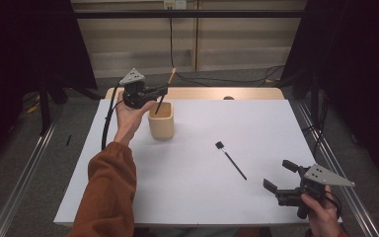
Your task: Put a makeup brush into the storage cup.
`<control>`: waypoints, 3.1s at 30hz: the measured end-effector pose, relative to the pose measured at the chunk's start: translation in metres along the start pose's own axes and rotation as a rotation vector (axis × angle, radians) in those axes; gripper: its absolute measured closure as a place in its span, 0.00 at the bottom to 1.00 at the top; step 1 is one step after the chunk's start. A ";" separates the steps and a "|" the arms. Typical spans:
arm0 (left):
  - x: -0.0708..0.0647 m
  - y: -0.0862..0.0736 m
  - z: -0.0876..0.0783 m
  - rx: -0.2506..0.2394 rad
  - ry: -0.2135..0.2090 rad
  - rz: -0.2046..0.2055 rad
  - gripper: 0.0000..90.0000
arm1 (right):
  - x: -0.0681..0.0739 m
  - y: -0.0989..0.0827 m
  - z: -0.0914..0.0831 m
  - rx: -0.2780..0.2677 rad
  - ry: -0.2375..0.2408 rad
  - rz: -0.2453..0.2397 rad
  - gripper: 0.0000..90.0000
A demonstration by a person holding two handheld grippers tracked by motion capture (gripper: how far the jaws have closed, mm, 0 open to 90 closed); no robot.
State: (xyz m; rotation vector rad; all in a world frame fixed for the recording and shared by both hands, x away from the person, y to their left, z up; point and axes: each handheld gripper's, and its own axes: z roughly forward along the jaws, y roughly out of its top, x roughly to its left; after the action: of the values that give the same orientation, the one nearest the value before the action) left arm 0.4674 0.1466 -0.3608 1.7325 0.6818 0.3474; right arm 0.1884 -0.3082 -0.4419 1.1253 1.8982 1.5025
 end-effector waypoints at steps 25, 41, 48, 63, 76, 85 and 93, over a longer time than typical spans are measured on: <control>0.003 -0.033 0.006 0.050 0.023 -0.010 0.93 | 0.000 0.000 0.000 0.001 0.005 0.001 0.00; 0.006 -0.046 0.007 0.068 0.032 -0.017 0.92 | 0.000 0.000 0.000 0.000 0.006 -0.002 0.00; 0.008 -0.047 0.005 0.087 0.047 -0.022 0.84 | 0.000 0.000 0.000 -0.001 0.005 0.000 0.00; 0.005 -0.046 0.003 0.086 0.097 -0.039 0.20 | 0.001 0.000 0.000 -0.001 0.008 -0.001 0.00; -0.004 -0.042 -0.010 0.125 0.092 -0.044 0.04 | 0.001 0.001 0.000 -0.003 0.014 -0.004 0.00; -0.013 -0.039 -0.023 0.101 0.091 -0.037 0.04 | 0.001 0.001 0.000 -0.003 0.014 -0.001 0.00; -0.023 -0.048 -0.038 0.061 0.113 -0.046 0.04 | 0.002 0.001 0.001 -0.001 0.014 -0.006 0.00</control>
State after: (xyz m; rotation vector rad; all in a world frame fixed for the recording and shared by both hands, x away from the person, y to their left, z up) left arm 0.4155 0.1688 -0.3935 1.7619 0.8200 0.3985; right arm 0.1884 -0.3065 -0.4413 1.1109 1.9082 1.5119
